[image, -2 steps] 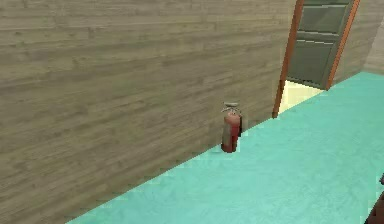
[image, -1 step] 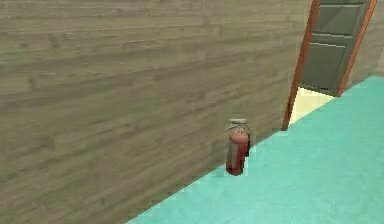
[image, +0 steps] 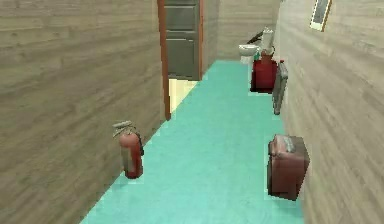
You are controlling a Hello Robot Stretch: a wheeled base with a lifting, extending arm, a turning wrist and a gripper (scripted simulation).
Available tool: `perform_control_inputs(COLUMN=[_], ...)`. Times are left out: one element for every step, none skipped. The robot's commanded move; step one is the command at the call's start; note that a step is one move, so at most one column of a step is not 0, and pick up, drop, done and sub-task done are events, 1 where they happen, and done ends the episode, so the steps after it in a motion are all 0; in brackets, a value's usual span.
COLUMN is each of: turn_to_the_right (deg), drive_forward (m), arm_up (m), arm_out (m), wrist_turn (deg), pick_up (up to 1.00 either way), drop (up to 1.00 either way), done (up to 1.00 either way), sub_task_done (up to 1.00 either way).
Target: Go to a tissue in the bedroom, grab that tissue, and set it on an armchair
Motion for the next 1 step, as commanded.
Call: perform_control_inputs(turn_to_the_right=[0.0], drive_forward=[1.0], arm_up=[0.0], arm_out=[0.0], wrist_turn=[0.0], pick_up=[0.0], drop=[0.0], done=[0.0], sub_task_done=[0.0])
